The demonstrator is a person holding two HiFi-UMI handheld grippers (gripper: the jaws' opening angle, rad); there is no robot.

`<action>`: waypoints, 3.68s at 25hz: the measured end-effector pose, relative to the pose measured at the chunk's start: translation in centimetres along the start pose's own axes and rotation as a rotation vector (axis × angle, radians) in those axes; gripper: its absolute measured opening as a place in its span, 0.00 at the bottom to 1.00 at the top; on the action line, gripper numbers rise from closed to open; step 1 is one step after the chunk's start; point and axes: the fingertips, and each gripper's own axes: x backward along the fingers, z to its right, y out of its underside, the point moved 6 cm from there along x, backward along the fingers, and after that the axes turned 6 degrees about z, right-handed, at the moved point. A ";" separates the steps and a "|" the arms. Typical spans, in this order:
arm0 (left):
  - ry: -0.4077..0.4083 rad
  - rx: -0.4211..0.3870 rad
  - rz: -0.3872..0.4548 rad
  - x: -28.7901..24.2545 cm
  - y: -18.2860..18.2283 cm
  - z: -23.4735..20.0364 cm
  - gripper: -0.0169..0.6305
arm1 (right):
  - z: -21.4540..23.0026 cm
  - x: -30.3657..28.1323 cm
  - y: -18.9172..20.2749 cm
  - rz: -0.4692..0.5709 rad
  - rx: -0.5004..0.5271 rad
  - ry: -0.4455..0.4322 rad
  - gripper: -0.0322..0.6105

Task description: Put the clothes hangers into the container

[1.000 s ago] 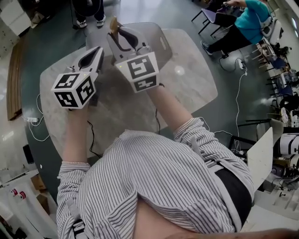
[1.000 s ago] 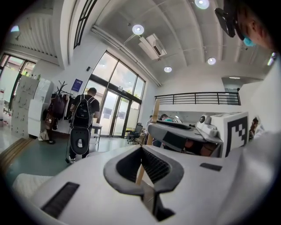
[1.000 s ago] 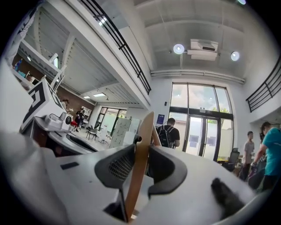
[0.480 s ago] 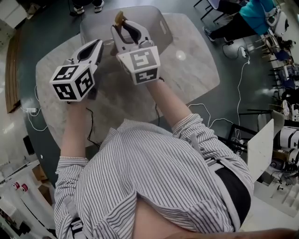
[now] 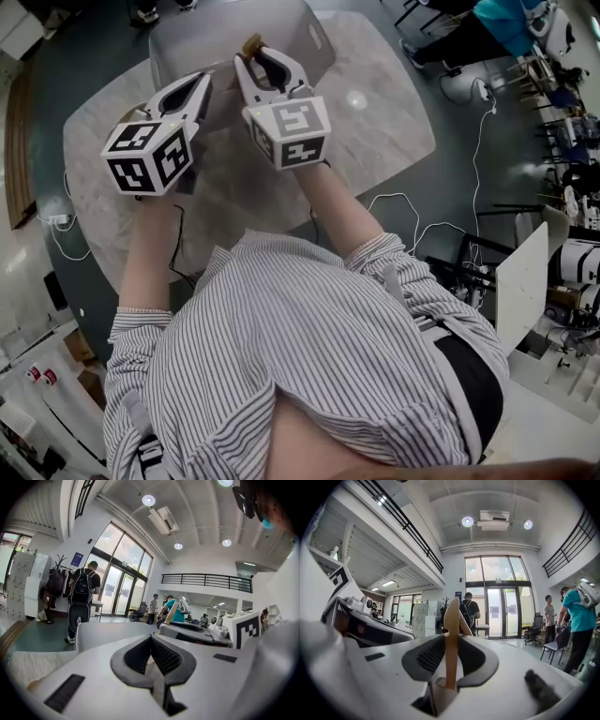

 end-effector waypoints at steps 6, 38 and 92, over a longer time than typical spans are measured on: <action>0.024 0.018 -0.028 0.1 2.0 1.7 0.04 | -0.8 2.3 1.9 -0.053 0.022 -0.019 0.19; 0.014 0.043 -0.032 0.6 3.8 2.8 0.04 | -1.6 4.2 5.0 -0.141 -0.030 -0.041 0.19; 0.004 0.120 0.082 23.2 10.6 13.1 0.04 | -16.8 24.9 1.9 -0.091 -0.042 -0.133 0.07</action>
